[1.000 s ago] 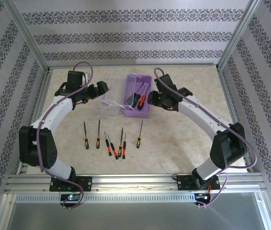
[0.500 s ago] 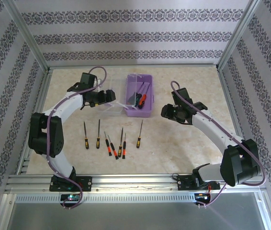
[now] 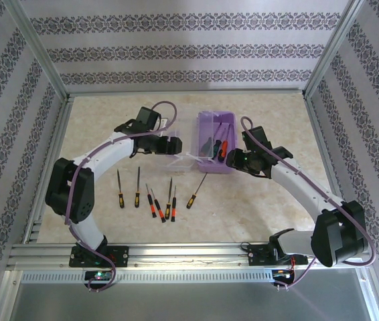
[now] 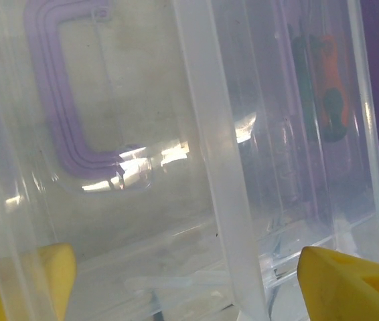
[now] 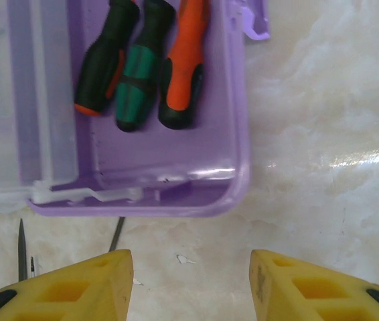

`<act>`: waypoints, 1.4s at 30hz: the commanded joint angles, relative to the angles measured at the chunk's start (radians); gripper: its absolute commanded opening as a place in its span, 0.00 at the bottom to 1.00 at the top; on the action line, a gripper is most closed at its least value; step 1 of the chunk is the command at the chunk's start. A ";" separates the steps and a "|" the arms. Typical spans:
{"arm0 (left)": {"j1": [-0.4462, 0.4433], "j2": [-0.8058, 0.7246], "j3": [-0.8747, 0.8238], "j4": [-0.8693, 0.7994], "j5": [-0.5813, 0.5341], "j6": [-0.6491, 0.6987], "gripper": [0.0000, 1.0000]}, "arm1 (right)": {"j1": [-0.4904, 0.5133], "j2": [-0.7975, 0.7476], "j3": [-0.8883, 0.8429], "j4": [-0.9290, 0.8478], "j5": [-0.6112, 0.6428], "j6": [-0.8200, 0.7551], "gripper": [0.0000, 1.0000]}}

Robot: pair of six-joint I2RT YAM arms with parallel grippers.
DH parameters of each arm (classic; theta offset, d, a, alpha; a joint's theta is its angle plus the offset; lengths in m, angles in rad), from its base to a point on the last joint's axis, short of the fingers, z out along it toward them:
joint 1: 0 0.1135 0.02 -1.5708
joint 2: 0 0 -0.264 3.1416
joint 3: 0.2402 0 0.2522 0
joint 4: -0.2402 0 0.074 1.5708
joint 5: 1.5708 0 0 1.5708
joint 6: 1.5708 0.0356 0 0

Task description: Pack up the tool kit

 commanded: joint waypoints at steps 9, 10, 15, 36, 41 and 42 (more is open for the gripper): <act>-0.007 -0.097 0.025 -0.053 -0.123 -0.022 1.00 | 0.097 -0.121 -0.039 -0.105 0.158 0.159 0.52; 0.005 -0.121 0.025 -0.058 -0.150 -0.029 1.00 | 0.132 -0.140 -0.052 -0.111 0.198 0.195 0.53; 0.102 -0.260 -0.021 -0.043 -0.264 -0.103 1.00 | 0.317 -0.172 -0.112 -0.109 0.315 0.382 0.56; 0.278 -0.352 -0.107 0.053 -0.167 -0.238 1.00 | 0.651 0.389 0.169 -0.054 0.383 0.595 0.77; 0.278 -0.357 -0.111 0.056 -0.167 -0.237 1.00 | 0.654 0.485 0.213 -0.070 0.364 0.601 0.72; 0.278 -0.355 -0.110 0.055 -0.168 -0.235 1.00 | 0.656 0.492 0.210 -0.072 0.363 0.605 0.70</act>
